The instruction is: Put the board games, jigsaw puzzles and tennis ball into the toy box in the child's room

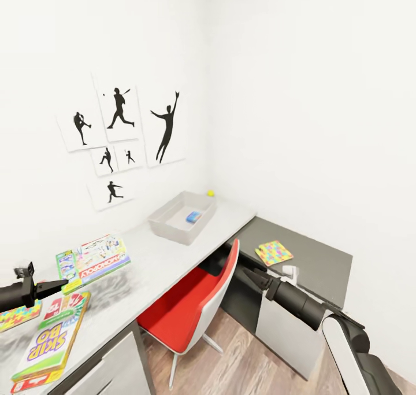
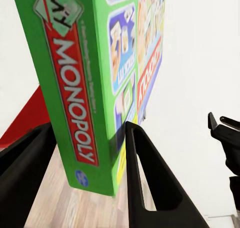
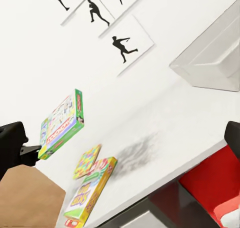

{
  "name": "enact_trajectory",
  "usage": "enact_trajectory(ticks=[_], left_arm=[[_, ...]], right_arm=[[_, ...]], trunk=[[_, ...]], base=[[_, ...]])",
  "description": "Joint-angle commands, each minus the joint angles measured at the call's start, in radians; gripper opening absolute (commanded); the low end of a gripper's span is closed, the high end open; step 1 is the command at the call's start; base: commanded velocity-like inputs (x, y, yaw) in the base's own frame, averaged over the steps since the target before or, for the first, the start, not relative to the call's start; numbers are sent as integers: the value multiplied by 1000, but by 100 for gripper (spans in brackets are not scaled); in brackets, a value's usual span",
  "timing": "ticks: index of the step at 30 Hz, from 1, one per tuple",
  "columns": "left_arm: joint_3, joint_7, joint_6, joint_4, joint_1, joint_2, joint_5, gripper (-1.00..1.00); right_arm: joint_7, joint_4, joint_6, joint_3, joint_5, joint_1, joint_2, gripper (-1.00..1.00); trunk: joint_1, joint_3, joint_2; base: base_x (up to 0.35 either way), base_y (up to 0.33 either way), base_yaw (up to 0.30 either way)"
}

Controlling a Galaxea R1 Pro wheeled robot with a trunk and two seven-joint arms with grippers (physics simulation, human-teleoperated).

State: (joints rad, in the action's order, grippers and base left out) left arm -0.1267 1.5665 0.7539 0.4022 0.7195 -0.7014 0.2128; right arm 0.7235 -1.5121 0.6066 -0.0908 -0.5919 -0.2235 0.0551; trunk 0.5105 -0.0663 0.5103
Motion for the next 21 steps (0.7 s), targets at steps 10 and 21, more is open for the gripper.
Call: enact_trajectory(ticks=[10,21], left_arm=[[1,4,7,0,2,3,-1,-100],[0,4,1,0,2,6,-1,-100]], right_arm=[[2,-3,7,-1,-5,-1,1,100],[2,-6,5,0,-5,0,0,100]], trunk=[[1,1,2],[1,2,2]], base=[[242,-199,111],[251,-207,16]])
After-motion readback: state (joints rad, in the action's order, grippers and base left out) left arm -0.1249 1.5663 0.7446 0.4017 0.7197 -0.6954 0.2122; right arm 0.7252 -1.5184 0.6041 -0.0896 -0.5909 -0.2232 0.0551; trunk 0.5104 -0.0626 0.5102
